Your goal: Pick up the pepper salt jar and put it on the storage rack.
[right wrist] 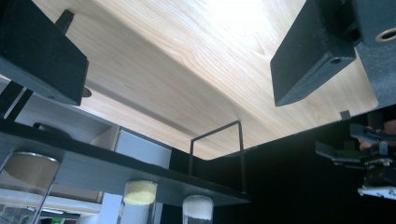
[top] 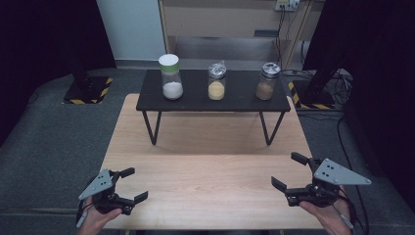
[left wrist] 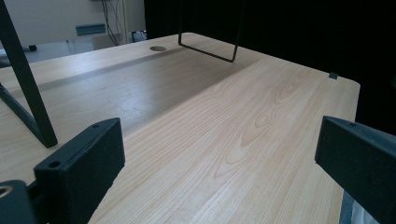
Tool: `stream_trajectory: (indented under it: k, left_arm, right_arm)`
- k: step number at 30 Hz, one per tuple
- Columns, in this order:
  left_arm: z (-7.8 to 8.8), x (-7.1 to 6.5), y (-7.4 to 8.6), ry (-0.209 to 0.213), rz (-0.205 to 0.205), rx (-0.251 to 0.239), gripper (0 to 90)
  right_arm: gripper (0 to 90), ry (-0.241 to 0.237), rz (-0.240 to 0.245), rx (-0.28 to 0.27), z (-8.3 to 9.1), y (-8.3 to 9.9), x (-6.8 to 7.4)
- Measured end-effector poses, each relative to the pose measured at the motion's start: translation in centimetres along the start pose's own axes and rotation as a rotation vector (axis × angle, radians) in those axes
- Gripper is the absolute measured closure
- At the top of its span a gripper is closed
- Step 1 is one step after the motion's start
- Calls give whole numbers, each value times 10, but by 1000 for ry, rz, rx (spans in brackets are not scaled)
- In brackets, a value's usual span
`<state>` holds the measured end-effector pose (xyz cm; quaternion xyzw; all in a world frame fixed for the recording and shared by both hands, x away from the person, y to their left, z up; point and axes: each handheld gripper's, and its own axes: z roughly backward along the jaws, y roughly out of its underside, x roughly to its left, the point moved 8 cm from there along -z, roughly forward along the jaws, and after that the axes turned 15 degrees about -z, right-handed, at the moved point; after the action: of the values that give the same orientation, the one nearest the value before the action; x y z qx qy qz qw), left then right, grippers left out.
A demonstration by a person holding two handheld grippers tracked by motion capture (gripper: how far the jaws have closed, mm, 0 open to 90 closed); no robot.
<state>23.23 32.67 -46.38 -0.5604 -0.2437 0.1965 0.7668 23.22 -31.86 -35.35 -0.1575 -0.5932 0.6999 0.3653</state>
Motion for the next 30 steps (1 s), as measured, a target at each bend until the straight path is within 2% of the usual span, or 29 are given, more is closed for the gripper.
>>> stream_trajectory:
  k: [15, 21, 30]
  left_arm:
    - [0, 0, 0, -2, -1, -4, 6]
    - [1, 0, 0, -3, 0, -5, 6]
    - [1, 0, 0, -4, 0, -8, 7]
  right_arm:
    - [49, 1, -10, 12, 0, 39, -10]
    - [51, 32, -8, 38, -2, 50, -14]
    - [51, 30, -37, 40, -8, 65, -21]
